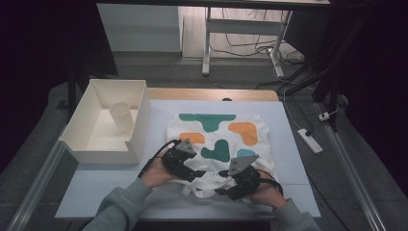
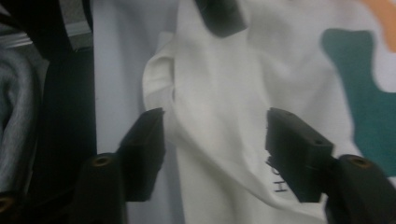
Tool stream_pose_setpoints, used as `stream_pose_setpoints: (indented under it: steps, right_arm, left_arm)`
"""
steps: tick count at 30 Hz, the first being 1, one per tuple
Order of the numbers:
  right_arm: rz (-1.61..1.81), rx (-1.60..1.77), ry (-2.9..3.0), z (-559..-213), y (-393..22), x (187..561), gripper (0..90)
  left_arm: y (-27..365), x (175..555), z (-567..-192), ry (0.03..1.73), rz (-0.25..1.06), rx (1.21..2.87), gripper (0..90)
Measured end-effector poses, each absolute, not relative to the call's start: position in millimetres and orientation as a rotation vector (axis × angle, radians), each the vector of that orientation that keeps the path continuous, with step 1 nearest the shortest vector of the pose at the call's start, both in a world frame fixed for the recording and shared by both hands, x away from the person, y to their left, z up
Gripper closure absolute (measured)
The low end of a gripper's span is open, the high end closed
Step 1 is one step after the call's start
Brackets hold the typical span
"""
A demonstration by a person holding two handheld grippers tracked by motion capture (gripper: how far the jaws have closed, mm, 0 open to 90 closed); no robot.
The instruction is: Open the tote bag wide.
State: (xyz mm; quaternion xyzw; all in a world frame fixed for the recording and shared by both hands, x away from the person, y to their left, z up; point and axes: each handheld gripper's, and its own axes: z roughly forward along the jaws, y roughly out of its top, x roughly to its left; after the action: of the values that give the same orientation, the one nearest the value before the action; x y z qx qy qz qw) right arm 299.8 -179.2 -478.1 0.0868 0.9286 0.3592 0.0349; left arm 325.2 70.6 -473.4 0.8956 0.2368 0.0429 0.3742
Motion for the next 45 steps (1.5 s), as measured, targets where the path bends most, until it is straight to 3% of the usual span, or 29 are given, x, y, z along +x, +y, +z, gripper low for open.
stream_pose_setpoints:
  steps: [3,6,7,10,17,31,45]
  right_arm:
    - [1.094,0.258,2.896,-482.0,-179.7,302.7,64.8]
    - [1.084,0.233,2.916,-482.5,-179.9,302.7,71.7]
    - [1.059,0.201,2.928,-484.1,-179.7,302.4,78.6]
    - [1.031,0.175,2.930,-484.7,-179.8,301.8,88.0]
    - [1.072,0.164,2.864,-476.7,-183.3,302.5,89.3]
    - [1.158,0.298,2.636,-454.3,-190.8,318.9,89.3]
    - [1.140,0.421,2.536,-453.6,-195.6,336.8,89.3]
  left_arm:
    - [71.7,325.5,-473.5,0.606,0.111,2.292,22.1]
    - [71.6,325.4,-473.7,0.605,0.111,2.293,22.1]
    - [71.6,325.3,-473.7,0.605,0.111,2.293,22.1]
    - [72.0,325.0,-473.4,0.603,0.112,2.296,22.1]
    - [74.7,324.1,-469.9,0.604,0.059,2.243,22.7]
    - [76.0,320.9,-465.3,0.594,0.079,2.223,24.3]
    - [77.5,317.5,-459.5,0.578,0.149,2.230,27.0]
